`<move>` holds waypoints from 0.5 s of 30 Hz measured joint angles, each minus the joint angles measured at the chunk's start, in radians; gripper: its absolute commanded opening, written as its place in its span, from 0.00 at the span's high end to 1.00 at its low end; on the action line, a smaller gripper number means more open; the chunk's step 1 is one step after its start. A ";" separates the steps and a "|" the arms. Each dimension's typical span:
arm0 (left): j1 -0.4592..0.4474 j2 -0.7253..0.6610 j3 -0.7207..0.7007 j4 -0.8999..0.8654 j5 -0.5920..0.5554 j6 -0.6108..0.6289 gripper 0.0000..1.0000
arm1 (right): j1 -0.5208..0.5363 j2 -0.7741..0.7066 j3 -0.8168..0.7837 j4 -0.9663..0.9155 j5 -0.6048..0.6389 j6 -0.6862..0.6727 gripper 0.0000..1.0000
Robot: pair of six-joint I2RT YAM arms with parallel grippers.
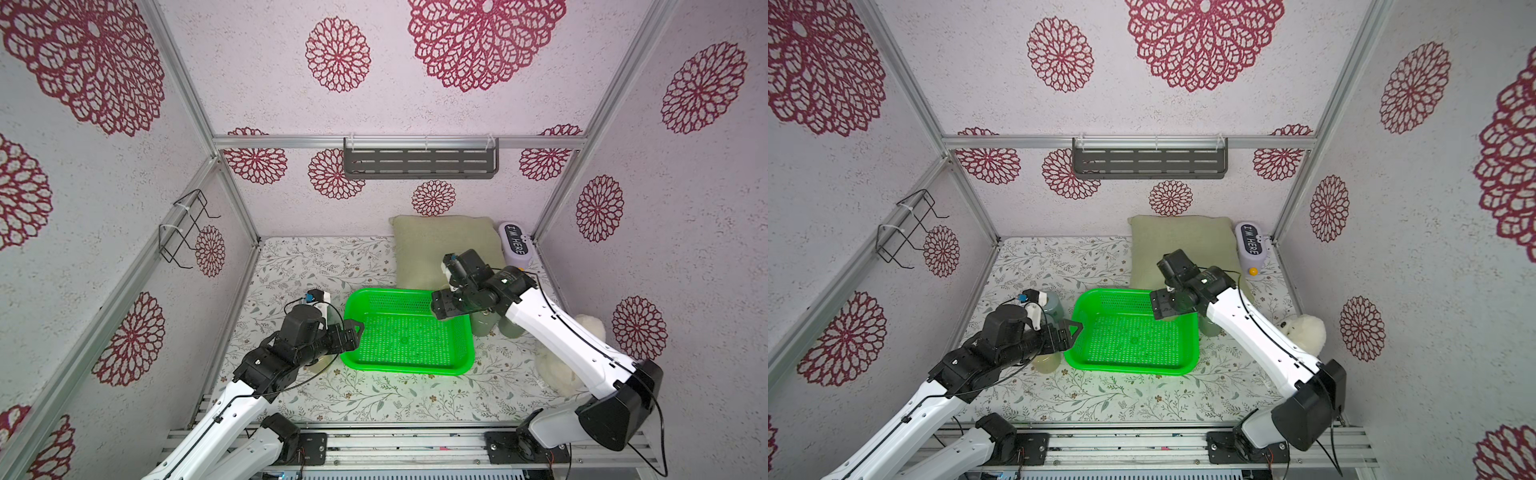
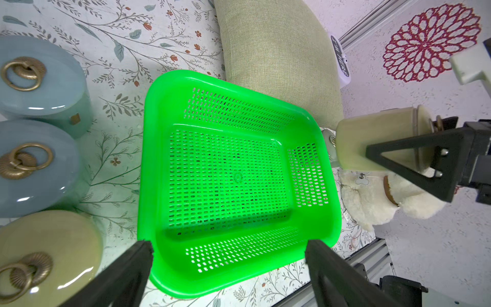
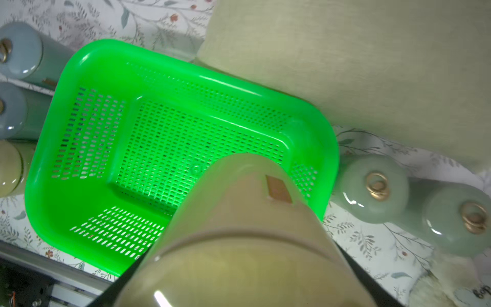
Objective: Take the tea canister out of the basket
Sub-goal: Pick up the tea canister from the basket, then place the tea canister at the center of the board.
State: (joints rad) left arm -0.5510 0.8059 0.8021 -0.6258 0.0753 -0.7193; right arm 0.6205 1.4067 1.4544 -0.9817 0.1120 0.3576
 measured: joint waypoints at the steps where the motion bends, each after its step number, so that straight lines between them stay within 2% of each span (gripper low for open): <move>1: -0.003 -0.001 -0.001 0.004 0.002 0.000 0.03 | -0.023 -0.019 -0.013 -0.007 0.002 0.000 0.36; 15: -0.032 -0.032 -0.046 0.055 0.023 -0.011 0.03 | -0.250 -0.174 -0.304 -0.026 0.024 -0.010 0.36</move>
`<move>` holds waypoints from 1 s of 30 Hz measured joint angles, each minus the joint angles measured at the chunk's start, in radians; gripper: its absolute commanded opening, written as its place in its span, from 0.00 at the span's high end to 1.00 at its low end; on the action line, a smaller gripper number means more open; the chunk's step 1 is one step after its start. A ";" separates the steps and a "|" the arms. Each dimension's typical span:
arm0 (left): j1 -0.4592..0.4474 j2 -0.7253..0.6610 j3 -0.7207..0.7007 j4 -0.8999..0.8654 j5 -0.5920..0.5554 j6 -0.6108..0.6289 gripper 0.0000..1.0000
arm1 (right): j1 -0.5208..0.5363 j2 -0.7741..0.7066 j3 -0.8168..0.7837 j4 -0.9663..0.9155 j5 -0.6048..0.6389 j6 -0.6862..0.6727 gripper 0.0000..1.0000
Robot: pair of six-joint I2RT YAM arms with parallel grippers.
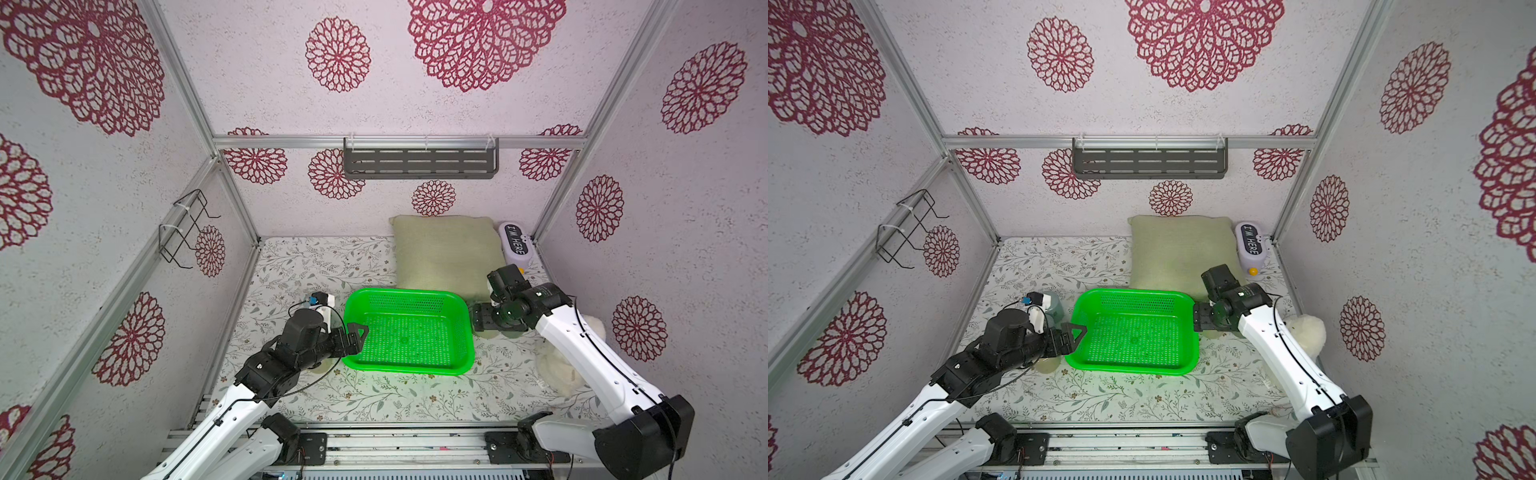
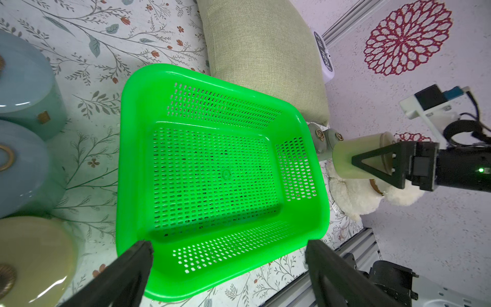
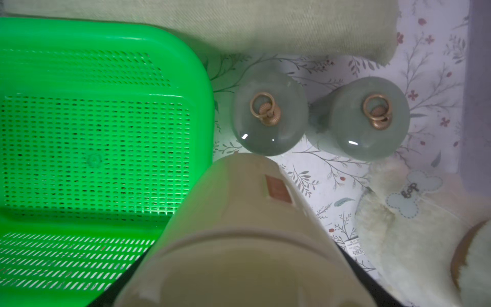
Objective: Take the tea canister out of the basket
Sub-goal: Place the tea canister at the center of the board.
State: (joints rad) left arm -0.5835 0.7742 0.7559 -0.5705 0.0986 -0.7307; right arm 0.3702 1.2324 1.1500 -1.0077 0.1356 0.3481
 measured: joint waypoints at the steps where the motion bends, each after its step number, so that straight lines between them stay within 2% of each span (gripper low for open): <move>1: -0.001 -0.003 -0.001 0.003 0.001 0.000 0.03 | -0.014 -0.013 -0.028 0.004 -0.002 0.000 0.36; 7: -0.004 -0.013 -0.002 0.011 0.002 0.000 0.03 | -0.071 -0.043 -0.182 0.069 -0.020 0.003 0.35; 14: -0.006 -0.015 -0.002 0.011 -0.004 0.000 0.03 | -0.089 -0.043 -0.318 0.152 -0.071 0.012 0.35; 30: -0.006 -0.015 -0.002 -0.012 -0.081 -0.004 0.03 | -0.089 0.019 -0.364 0.271 -0.138 0.039 0.33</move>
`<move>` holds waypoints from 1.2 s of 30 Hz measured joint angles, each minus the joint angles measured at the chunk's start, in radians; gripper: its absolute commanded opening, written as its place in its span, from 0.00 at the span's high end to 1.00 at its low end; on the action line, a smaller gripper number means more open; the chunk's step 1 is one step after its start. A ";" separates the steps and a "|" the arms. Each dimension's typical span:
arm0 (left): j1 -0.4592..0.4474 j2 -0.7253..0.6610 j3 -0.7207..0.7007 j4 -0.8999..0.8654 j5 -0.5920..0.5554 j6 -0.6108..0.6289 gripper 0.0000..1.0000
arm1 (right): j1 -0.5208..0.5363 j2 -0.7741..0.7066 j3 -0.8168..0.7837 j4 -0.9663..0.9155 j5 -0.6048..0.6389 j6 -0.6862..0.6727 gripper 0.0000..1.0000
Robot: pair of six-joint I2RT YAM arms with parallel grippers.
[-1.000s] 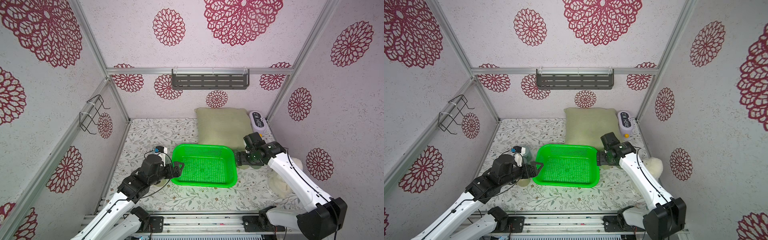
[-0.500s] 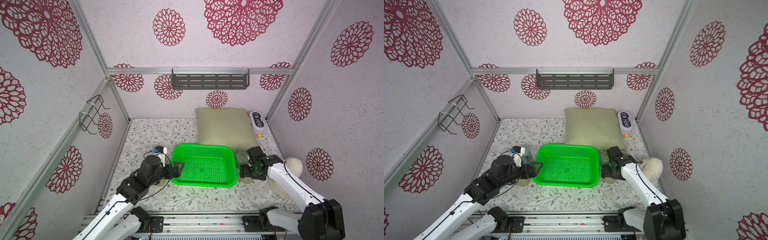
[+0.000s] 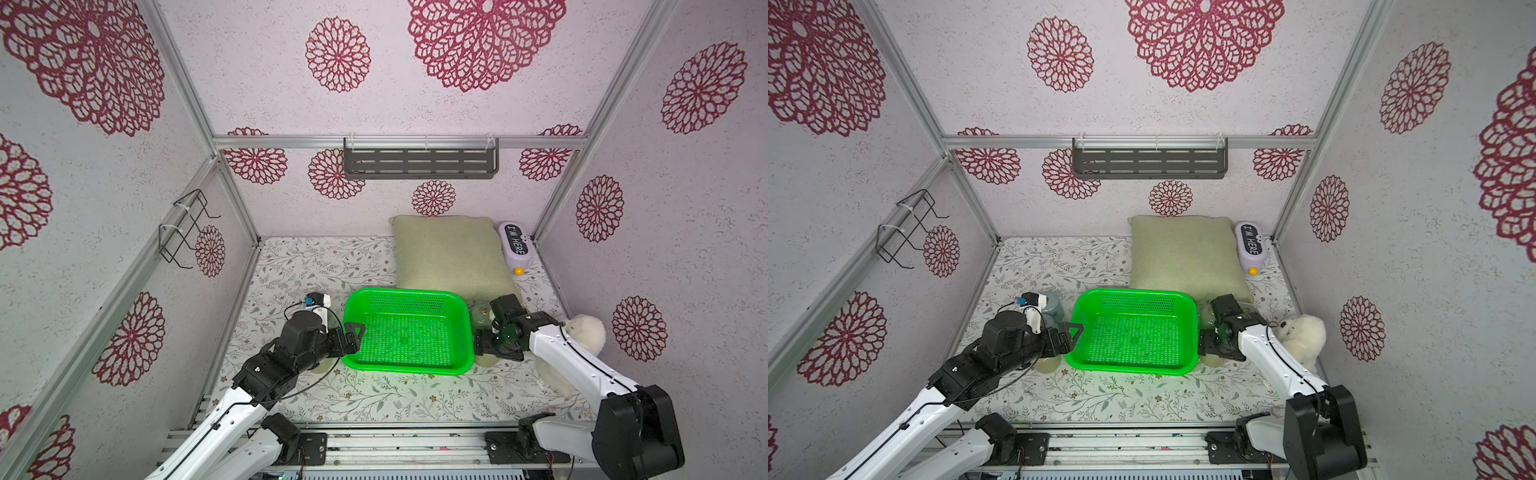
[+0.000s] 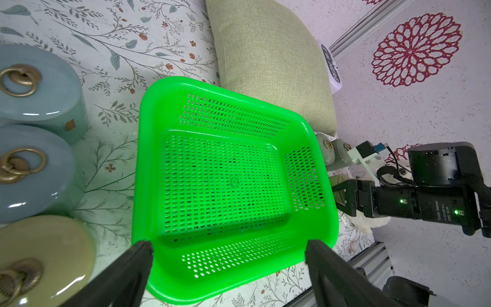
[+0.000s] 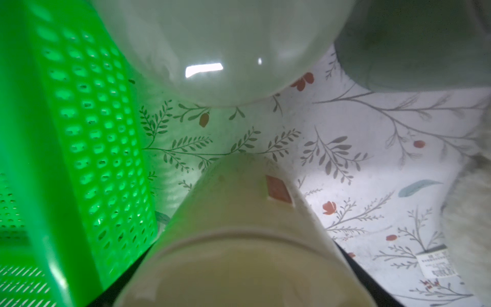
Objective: Take the tea canister out of the basket
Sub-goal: Place the tea canister at the center of the board.
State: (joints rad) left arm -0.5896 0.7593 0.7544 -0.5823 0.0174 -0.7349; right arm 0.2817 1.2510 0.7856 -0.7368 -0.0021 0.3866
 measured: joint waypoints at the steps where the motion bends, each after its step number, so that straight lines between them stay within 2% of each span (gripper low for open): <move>1: 0.000 0.000 0.000 0.000 0.000 0.000 0.03 | 0.000 0.007 -0.001 0.004 -0.002 0.000 0.33; 8: 0.000 0.000 0.000 0.000 -0.002 0.000 0.03 | 0.000 0.059 -0.010 0.026 -0.003 0.000 0.30; 13: 0.000 0.000 0.000 0.000 -0.002 0.000 0.03 | 0.000 0.062 -0.010 0.029 -0.002 0.001 0.17; 17: 0.000 0.000 0.000 0.000 -0.002 0.000 0.03 | 0.000 0.063 -0.010 0.029 -0.002 0.005 0.10; 19: 0.000 0.000 0.000 0.000 -0.002 0.000 0.03 | 0.000 0.063 -0.010 0.029 -0.002 0.008 0.02; 28: 0.000 0.009 0.001 -0.005 -0.014 0.000 0.02 | -0.001 -0.018 0.025 0.013 0.007 0.015 0.01; 36: -0.001 0.076 0.034 -0.052 -0.083 0.000 0.03 | -0.001 -0.252 0.087 -0.012 0.059 0.015 0.01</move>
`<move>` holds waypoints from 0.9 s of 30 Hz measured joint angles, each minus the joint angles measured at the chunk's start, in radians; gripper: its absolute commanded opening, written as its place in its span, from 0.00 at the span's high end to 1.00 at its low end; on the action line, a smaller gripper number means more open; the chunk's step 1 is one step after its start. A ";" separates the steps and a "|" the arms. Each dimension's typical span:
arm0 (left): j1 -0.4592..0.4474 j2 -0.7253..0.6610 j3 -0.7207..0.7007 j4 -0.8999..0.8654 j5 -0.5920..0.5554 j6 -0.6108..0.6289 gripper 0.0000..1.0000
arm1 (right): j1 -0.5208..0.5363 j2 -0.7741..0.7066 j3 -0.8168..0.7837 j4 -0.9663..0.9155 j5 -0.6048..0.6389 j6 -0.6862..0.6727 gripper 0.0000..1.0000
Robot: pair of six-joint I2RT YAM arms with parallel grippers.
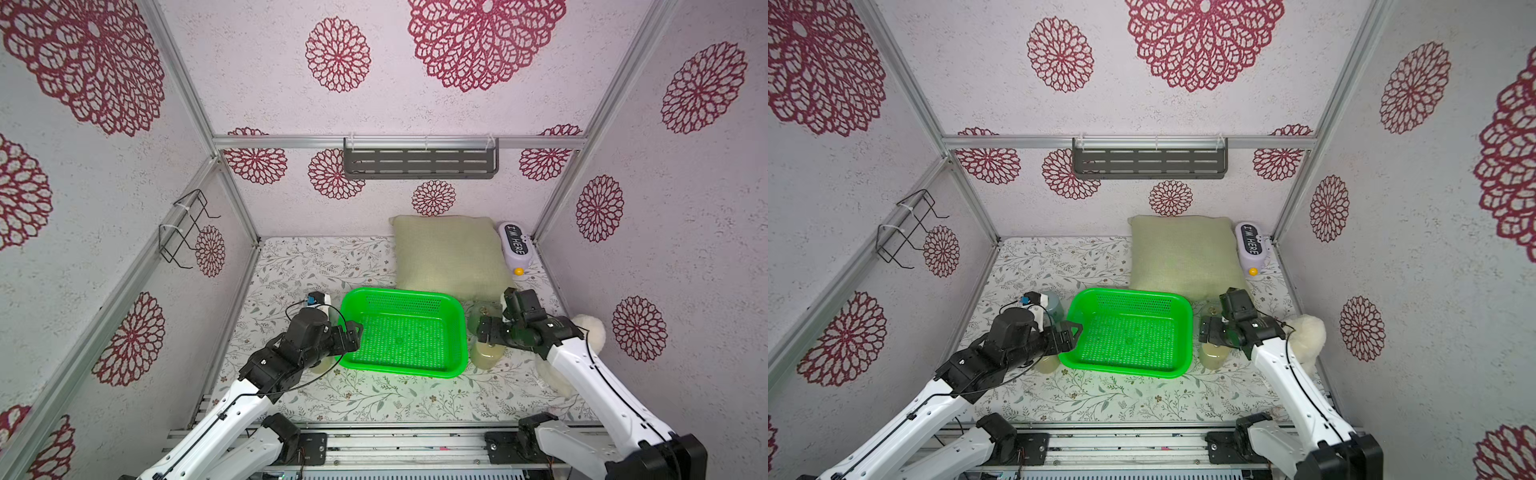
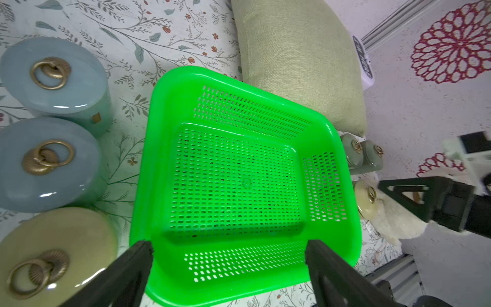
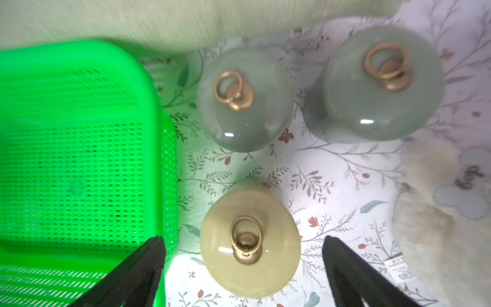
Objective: Take the tea canister out of the basket
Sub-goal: Place the tea canister at the center of the board, then reset both arms
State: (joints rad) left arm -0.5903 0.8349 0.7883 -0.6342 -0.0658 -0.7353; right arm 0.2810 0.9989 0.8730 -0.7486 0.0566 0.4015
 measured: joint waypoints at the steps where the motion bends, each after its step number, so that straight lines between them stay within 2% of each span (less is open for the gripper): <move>1: 0.000 0.011 0.010 -0.007 -0.017 0.000 0.03 | 0.000 -0.033 0.004 0.015 -0.004 0.000 0.01; 7: 0.000 0.095 0.084 -0.041 -0.129 0.006 0.03 | 0.000 -0.142 -0.036 0.188 -0.039 0.020 0.01; 14: 0.044 0.226 0.177 -0.031 -0.275 0.072 0.03 | 0.000 -0.076 -0.148 0.515 -0.017 0.023 0.01; 16: 0.089 0.261 0.199 -0.028 -0.308 0.090 0.03 | 0.000 -0.042 -0.184 0.618 0.015 0.003 0.01; 21: 0.271 0.333 0.226 0.034 -0.354 0.137 0.03 | 0.000 0.035 -0.343 0.981 0.146 -0.136 0.01; 24: 0.347 0.346 0.184 0.137 -0.428 0.203 0.03 | -0.007 0.110 -0.425 1.185 0.258 -0.236 0.01; 27: 0.426 0.352 0.111 0.262 -0.471 0.283 0.03 | -0.046 0.176 -0.469 1.324 0.323 -0.278 0.01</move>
State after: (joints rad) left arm -0.1638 1.1873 0.8989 -0.3725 -0.5365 -0.4522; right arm 0.2352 1.1751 0.4038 0.5758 0.3801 0.1230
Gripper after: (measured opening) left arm 0.974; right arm 0.992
